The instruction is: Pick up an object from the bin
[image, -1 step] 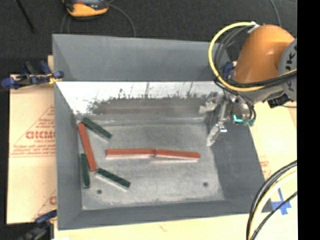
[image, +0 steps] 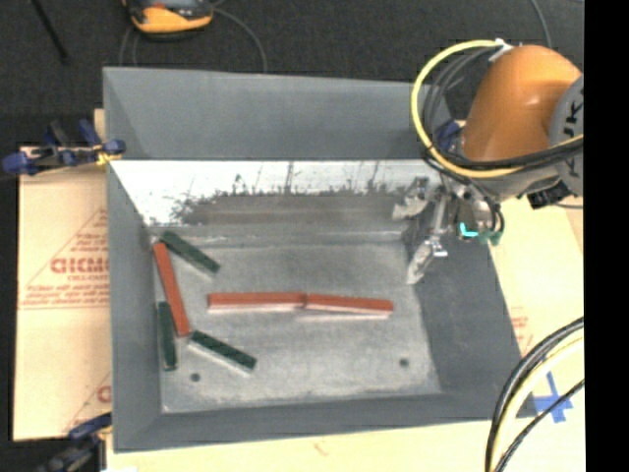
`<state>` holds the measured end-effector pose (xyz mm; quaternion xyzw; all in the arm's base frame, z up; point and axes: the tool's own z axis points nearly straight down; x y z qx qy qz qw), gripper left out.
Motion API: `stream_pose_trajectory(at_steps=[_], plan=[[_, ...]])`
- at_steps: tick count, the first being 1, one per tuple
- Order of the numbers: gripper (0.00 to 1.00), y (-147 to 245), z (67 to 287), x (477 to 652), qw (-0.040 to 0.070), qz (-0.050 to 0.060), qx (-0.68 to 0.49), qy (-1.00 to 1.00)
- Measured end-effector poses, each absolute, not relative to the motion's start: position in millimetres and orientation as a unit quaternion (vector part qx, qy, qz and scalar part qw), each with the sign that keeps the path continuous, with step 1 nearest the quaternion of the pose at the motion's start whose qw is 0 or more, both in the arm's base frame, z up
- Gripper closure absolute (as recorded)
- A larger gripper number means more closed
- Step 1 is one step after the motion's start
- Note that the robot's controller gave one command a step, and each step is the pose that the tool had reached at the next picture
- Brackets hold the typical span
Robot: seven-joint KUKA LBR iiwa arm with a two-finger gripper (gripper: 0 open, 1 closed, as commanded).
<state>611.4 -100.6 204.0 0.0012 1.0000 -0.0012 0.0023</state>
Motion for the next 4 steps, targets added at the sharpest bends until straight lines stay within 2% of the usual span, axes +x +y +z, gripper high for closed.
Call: stream_pose_trajectory(at_steps=[1, 2, 3, 4], plan=[[0.0, -98.0, 163.0, 610.0, 0.005, -0.002, -0.031, 0.999], [0.0, -95.7, 102.8, 620.5, 0.005, -0.002, -0.042, 0.999], [0.0, -96.1, 100.6, 623.4, 0.007, -0.002, -0.04, 0.999], [1.0, -76.3, 80.4, 590.0, -0.002, 0.0, 0.082, 0.997]])
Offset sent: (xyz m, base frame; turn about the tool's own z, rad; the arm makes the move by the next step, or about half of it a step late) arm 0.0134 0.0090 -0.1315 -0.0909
